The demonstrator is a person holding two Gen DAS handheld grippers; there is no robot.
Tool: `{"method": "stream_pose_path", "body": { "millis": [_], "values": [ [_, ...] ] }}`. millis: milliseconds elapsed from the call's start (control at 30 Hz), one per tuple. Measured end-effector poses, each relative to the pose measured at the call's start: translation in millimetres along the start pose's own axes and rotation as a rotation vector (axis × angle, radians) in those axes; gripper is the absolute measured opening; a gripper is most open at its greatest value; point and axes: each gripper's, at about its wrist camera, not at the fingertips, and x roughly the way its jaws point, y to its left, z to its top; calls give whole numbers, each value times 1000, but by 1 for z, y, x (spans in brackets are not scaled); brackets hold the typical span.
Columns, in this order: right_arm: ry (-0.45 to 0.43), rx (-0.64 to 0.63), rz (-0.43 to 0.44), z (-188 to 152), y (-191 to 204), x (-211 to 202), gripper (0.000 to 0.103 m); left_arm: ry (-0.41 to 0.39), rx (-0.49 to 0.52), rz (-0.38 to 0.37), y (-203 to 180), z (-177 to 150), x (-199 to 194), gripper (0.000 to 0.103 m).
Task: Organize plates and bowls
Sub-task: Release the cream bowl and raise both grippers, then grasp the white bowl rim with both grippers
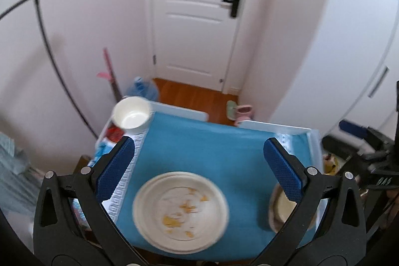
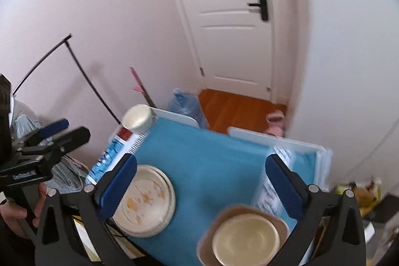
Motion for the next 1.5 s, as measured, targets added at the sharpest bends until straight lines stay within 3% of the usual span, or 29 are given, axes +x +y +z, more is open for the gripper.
{"method": "stream_pose_path", "body": {
  "millis": [133,267,400,500,667,767,867,933,1133,1233,1333,1500],
  "values": [
    [-52,-86,13,34,40,33,103,28,-53,28,59,14,17,103],
    [44,-123,46,65,74,85,103,94,-144,5,123,25,48,103],
    [96,-91,-53,92,98,146,103,178,-250,-40,183,30,89,103],
    [181,-73,-18,103,109,203,103,249,-311,-76,217,31,132,102],
    [375,-48,17,88,116,303,103,377,-367,-145,247,19,202,83],
    [443,-38,35,73,116,340,101,445,-402,-192,252,8,237,75],
    [509,-19,68,61,113,371,85,494,-422,-220,253,-1,264,57],
    [547,-7,97,55,114,389,70,515,-432,-225,253,-5,279,54],
    [597,4,134,45,116,421,56,536,-466,-219,263,-5,310,49],
    [610,4,143,43,115,428,51,543,-470,-218,266,-4,319,33],
    [615,11,160,41,115,434,44,551,-451,-213,262,-4,323,24],
    [616,13,189,39,115,438,23,533,-430,-184,259,-2,322,23]
  ]
}}
